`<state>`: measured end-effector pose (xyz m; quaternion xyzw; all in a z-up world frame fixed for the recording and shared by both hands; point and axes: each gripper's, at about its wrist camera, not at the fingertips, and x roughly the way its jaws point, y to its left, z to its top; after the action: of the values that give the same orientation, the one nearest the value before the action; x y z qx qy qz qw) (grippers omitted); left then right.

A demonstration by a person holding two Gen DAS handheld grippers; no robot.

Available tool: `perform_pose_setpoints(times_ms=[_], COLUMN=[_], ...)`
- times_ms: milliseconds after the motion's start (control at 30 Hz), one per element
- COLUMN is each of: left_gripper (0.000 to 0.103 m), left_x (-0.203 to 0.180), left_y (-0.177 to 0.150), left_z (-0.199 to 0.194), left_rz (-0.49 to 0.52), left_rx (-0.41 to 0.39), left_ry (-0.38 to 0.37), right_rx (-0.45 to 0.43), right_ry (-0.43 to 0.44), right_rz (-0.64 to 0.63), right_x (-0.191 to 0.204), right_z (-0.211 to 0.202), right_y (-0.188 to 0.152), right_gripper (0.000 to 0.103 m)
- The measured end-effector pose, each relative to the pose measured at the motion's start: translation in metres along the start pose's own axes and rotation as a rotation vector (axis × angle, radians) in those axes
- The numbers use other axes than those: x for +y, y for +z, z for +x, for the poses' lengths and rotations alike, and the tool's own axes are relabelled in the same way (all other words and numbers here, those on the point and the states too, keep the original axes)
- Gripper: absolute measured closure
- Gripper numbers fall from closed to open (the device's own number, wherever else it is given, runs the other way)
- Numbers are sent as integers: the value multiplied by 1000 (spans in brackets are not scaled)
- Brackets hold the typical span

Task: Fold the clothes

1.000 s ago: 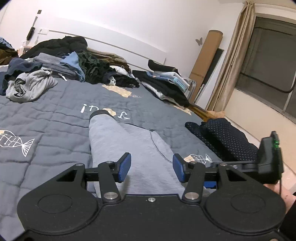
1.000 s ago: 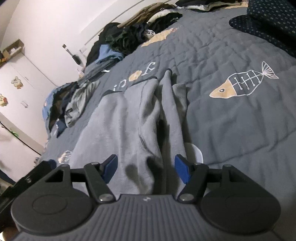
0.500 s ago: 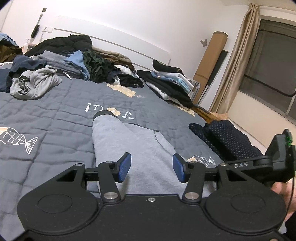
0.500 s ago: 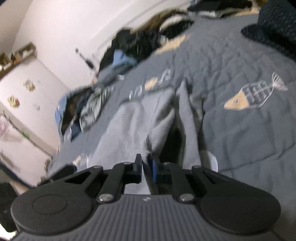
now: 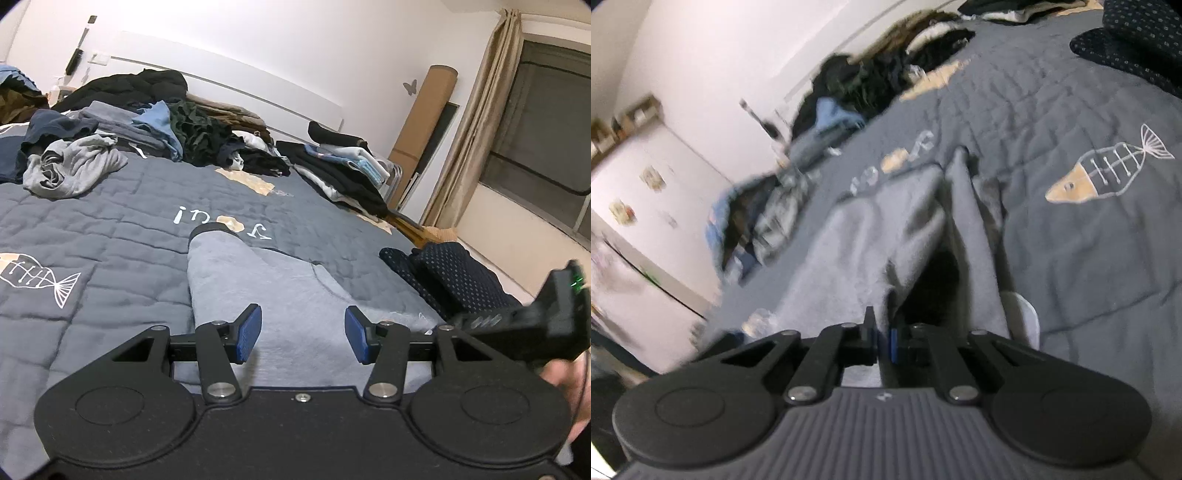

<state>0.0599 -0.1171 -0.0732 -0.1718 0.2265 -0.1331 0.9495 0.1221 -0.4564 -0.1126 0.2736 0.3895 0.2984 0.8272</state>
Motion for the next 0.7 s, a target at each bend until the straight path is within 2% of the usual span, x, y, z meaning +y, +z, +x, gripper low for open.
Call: perform_pose_setpoints(times_ms=[100, 167, 233, 300, 367, 500, 533, 600, 633, 667, 700], left_gripper=[53, 49, 48, 48, 48, 48, 48, 48, 48, 48, 48], left_x=[1, 0, -7, -22, -31, -43, -45, -49, -52, -55, -56], left_y=[2, 3, 5, 0, -8, -37, -45, -57, -64, -71, -75], left_z=[1, 2, 3, -3, -8, -4, -2, 4, 7, 9, 10], left_rz=[18, 54, 182, 389, 521, 745, 795, 881, 938, 1000, 1037], left_rx=[15, 41, 102, 128, 154, 192, 204, 214, 205, 193, 185], left_ry=[3, 5, -3, -11, -25, 32, 49, 93, 123, 146, 159], right_rx=[-40, -24, 8, 36, 52, 54, 60, 75, 78, 81, 90], right_ry=[18, -10, -44, -73, -82, -103, -114, -155, -182, -208, -218], right_rz=[-34, -41, -9, 26, 28, -1, -14, -44, -60, -76, -86], right_x=[7, 4, -6, -16, -19, -12, -11, -9, -9, -9, -10], right_z=[-16, -15, -7, 2, 8, 7, 7, 6, 5, 3, 3], right_y=[8, 11, 11, 10, 8, 6, 5, 1, -2, -6, -8], right_gripper=[98, 98, 98, 97, 97, 94, 92, 78, 66, 61, 60])
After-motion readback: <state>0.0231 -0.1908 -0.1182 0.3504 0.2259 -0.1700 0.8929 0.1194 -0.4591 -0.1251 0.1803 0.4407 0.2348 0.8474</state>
